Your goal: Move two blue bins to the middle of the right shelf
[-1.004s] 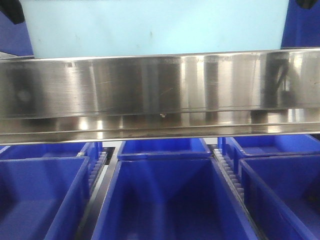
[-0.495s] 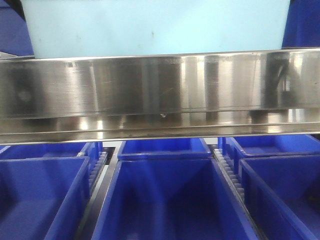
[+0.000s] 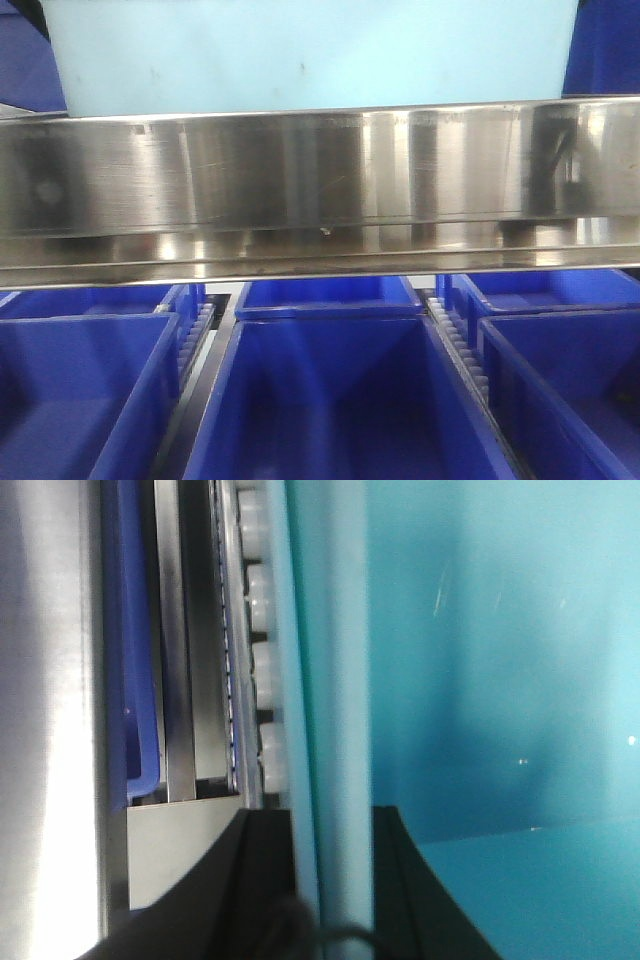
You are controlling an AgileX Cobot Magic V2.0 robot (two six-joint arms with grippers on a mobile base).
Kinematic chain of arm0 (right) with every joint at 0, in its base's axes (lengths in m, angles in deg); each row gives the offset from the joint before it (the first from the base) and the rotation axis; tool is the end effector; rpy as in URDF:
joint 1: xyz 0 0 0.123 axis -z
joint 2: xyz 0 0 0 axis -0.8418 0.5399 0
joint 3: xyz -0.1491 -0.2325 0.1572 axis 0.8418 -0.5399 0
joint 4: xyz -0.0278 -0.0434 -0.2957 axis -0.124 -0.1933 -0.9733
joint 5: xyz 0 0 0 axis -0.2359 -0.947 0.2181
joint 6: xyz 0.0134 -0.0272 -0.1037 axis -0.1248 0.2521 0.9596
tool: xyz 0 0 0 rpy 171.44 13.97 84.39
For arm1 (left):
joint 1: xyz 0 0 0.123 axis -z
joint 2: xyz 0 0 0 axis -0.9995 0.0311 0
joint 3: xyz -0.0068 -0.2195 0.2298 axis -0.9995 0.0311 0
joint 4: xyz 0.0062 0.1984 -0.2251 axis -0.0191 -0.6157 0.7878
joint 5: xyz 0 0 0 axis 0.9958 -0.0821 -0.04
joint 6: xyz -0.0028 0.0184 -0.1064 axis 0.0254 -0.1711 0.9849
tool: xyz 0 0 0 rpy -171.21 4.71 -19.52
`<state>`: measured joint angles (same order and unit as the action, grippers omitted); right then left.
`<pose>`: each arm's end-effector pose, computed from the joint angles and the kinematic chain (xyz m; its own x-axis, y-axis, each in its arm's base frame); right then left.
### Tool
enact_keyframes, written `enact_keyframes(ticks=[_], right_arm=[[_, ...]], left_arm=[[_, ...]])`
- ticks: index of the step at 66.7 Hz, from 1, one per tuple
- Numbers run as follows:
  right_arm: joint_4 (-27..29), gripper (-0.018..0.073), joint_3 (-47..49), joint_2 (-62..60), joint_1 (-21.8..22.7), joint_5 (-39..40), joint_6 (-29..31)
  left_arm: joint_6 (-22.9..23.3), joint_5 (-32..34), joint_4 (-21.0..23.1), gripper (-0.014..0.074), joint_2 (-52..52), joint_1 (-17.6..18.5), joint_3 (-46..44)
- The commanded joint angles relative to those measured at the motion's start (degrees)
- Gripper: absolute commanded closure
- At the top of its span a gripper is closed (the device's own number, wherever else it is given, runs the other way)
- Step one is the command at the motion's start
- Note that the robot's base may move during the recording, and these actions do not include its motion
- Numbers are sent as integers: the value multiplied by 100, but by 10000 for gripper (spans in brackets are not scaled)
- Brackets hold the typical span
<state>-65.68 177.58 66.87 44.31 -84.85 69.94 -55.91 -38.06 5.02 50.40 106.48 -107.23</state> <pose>0.3681 0.0961 0.3996 -0.9043 0.0358 -0.4255 -0.0537 0.9790 0.1964 0.3655 -0.1230 0.3868 -0.8942 -0.0588 -0.4437 0.0236 0.9838 -0.1778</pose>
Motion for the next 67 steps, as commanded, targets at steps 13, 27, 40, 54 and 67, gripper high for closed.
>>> enact_keyframes(ticks=[13,27,40,54,67], right_arm=[[-8,724,574,-226,23,571,322],[-23,724,1189,-226,23,1503,486],[-137,724,1516,-226,23,2165,767],[-180,724,1535,-226,23,2514,767],[-180,724,1535,-226,23,2557,767]], left_arm=[[-395,1197,-129,707,-462,-16,-81],[-461,1854,-386,707,-498,-16,-667],[-461,2362,-891,707,-498,-16,-1375],[-461,2411,-957,707,-510,-16,-1505],[-461,2411,-957,707,-510,-16,-1505]])
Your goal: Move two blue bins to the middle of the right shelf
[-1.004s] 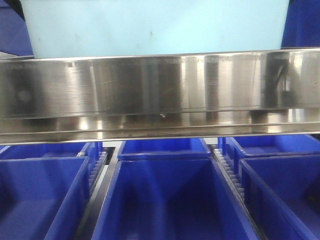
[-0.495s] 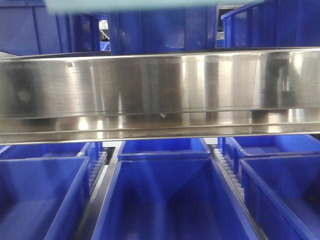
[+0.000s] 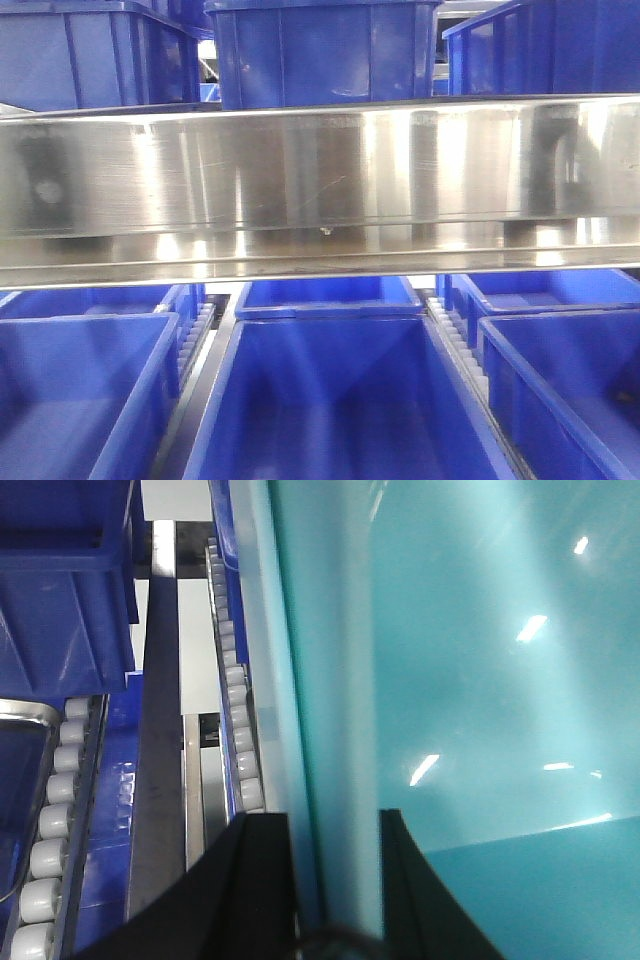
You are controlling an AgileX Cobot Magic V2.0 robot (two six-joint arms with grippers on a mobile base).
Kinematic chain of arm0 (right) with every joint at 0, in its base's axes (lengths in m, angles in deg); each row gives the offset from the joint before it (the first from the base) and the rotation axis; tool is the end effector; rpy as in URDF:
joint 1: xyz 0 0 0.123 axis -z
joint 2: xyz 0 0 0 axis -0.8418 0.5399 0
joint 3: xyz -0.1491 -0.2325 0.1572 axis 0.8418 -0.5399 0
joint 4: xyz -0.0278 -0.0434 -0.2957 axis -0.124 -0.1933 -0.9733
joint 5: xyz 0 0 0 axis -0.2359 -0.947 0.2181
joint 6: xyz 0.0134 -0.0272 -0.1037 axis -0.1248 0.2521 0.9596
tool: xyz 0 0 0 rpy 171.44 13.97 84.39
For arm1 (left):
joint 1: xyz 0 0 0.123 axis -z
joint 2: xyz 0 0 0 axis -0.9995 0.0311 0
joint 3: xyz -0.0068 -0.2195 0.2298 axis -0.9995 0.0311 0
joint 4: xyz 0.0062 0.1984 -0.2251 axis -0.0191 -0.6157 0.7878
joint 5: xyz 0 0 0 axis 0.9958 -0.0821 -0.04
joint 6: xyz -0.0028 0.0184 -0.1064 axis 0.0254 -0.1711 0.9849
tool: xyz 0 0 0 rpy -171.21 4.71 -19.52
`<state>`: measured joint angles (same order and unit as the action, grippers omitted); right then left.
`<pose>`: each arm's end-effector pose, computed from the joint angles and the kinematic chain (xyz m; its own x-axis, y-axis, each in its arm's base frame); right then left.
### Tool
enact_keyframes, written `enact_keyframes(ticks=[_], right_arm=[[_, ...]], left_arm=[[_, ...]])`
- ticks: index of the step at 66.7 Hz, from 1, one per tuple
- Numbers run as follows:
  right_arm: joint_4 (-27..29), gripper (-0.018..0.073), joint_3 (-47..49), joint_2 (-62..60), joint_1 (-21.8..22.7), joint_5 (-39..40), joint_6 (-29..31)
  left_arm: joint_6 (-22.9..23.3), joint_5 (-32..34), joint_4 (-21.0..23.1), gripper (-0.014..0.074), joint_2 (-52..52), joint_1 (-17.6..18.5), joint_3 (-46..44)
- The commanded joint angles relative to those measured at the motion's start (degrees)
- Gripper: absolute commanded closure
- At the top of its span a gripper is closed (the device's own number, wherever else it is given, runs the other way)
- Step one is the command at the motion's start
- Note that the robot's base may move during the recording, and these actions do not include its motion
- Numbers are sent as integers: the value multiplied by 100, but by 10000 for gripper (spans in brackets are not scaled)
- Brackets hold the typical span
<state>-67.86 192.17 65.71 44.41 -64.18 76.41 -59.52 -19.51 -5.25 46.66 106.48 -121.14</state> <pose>0.3836 0.0937 0.5259 -0.4634 0.0340 -0.8855 -0.2072 0.9674 0.1456 0.3683 -0.1084 0.5262 -0.4295 -0.0300 -0.9026 0.1433 0.9845 -0.1010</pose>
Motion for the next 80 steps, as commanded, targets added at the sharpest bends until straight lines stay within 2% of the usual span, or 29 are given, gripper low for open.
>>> enact_keyframes(ticks=[1,80], right_arm=[[38,724,77,-110,12,490,120],[38,724,77,-110,12,503,120]], left_arm=[[-100,556,69,707,-136,-16,-114],[-100,577,69,707,-136,-16,-114]])
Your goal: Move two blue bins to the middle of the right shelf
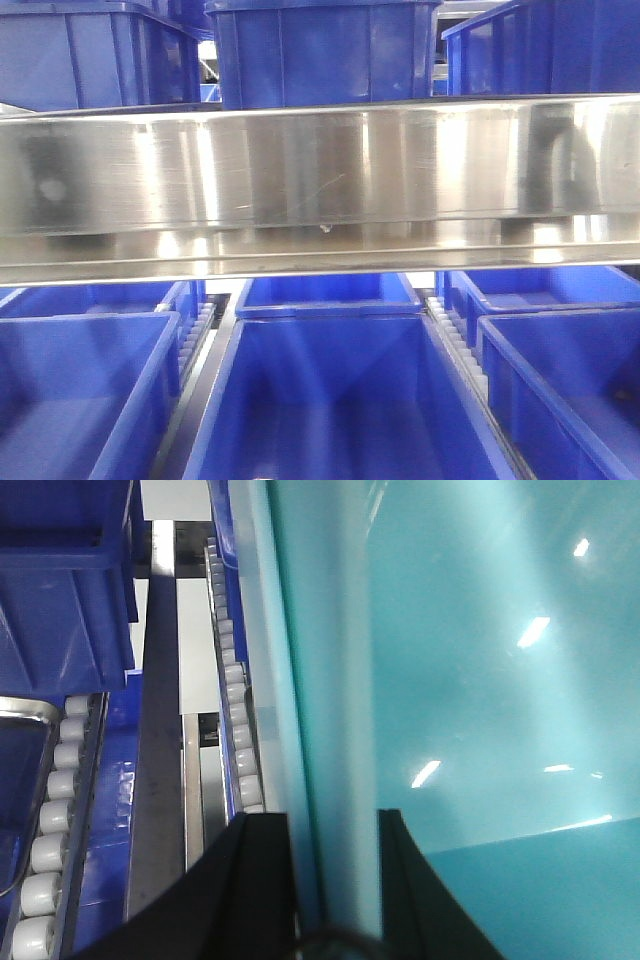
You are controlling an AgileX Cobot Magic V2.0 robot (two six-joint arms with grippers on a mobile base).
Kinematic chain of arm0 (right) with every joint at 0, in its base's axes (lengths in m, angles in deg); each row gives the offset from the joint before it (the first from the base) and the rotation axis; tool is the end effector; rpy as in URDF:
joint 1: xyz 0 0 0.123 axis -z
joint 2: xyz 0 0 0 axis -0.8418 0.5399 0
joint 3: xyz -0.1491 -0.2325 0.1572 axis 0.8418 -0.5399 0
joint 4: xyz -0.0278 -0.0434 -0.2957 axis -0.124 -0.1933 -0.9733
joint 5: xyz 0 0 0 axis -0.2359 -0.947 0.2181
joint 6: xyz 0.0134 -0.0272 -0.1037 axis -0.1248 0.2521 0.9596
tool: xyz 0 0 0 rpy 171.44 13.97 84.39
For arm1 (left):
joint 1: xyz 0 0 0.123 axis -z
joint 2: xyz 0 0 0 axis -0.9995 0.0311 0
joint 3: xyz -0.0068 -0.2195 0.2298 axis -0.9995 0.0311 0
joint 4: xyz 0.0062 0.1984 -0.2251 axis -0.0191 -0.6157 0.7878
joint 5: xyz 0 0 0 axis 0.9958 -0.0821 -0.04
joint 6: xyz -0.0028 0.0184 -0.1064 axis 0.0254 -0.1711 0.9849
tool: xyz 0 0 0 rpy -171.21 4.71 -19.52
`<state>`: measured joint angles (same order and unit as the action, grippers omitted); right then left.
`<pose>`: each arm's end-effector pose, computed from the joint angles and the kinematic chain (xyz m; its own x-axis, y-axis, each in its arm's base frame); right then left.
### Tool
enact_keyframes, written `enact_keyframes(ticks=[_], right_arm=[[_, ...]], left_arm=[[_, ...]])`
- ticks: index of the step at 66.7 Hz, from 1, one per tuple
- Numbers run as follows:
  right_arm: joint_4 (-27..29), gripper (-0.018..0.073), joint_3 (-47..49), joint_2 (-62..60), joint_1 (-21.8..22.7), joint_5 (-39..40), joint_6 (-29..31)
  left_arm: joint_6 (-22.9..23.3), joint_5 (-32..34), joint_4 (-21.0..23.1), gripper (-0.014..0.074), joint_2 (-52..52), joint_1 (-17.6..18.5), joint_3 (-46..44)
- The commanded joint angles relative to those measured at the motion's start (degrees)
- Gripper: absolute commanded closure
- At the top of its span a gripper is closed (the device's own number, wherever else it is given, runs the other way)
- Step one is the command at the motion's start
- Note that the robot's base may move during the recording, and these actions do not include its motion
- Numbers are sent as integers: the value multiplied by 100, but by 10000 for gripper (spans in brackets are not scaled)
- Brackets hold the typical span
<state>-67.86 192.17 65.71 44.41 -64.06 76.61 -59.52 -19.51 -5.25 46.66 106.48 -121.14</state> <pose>0.3837 0.0937 0.5261 -0.4608 0.0312 -0.8869 -0.2089 0.9675 0.1426 0.3683 -0.1084 0.5262 -0.4295 -0.0300 -0.9026 0.1433 0.9845 -0.1010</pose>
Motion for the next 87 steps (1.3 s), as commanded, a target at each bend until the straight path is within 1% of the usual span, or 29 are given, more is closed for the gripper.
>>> enact_keyframes(ticks=[1,31,42,87], right_arm=[[38,724,77,-110,12,491,100],[38,724,77,3,12,488,100],[38,724,77,13,12,488,100],[38,724,77,13,12,488,100]], left_arm=[[-100,577,69,707,-136,-16,-114],[-100,601,69,707,-136,-16,-114],[-100,717,69,707,-136,-16,-114],[-100,717,69,707,-136,-16,-114]])
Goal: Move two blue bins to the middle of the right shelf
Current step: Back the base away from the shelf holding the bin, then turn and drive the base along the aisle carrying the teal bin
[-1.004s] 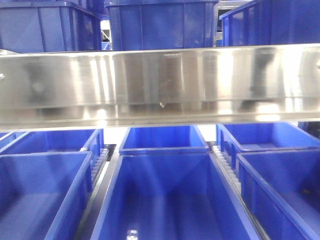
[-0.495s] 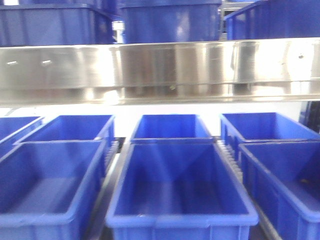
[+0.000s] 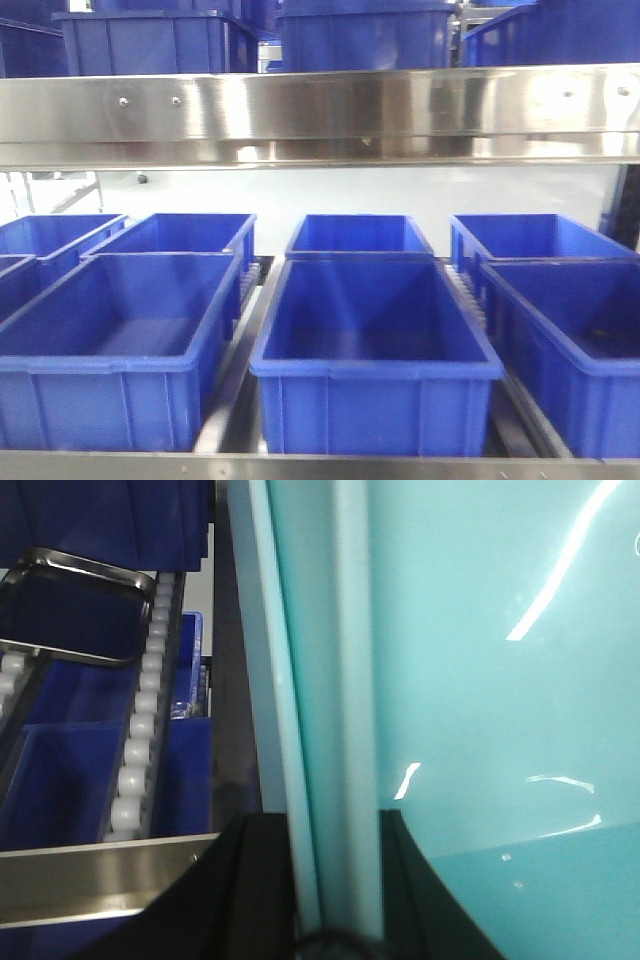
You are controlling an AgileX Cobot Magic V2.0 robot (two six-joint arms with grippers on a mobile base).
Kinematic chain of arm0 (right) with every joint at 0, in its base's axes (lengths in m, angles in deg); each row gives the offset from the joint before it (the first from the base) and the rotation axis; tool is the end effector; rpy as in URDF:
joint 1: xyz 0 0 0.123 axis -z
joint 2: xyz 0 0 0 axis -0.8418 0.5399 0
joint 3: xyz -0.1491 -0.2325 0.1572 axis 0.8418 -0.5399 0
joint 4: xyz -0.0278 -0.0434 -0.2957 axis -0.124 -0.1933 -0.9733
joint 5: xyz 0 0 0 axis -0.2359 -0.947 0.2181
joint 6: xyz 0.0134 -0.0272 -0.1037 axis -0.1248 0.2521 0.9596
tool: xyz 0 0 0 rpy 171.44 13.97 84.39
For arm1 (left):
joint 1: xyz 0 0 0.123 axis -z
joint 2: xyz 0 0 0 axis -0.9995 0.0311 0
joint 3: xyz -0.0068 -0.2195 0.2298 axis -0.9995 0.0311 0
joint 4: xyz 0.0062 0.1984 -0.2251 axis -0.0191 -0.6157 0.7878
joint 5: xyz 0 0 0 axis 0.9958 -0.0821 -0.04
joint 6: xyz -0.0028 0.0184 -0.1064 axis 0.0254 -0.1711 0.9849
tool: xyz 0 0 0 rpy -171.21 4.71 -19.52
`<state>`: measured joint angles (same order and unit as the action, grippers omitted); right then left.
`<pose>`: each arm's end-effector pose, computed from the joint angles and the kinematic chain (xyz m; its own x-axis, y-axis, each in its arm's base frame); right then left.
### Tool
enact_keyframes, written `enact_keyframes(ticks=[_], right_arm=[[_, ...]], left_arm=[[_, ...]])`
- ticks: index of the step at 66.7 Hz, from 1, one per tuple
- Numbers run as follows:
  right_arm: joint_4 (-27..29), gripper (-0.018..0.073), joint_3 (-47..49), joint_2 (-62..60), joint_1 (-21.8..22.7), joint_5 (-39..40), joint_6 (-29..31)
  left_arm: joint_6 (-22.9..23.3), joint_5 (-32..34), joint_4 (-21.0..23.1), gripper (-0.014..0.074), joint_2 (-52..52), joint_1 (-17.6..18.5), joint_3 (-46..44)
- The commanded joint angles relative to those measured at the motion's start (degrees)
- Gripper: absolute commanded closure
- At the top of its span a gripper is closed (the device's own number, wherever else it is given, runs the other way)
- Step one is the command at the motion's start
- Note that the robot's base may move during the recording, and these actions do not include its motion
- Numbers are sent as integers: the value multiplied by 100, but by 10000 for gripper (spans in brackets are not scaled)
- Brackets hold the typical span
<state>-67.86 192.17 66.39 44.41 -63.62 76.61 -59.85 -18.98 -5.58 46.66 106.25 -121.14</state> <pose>0.3887 0.0948 0.5222 -0.4645 0.0307 -0.8850 -0.2079 0.9677 0.1427 0.3692 -0.1067 0.5271 -0.4190 -0.0239 -0.9076 0.1420 0.9856 -0.0915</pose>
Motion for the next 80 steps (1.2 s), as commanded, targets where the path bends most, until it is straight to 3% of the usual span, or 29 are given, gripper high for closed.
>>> enact_keyframes(ticks=[1,80], right_arm=[[38,724,77,-55,12,444,100],[38,724,77,-45,12,478,100]], left_arm=[[-67,664,103,707,-136,7,-114],[-67,676,103,707,-113,7,-114]])
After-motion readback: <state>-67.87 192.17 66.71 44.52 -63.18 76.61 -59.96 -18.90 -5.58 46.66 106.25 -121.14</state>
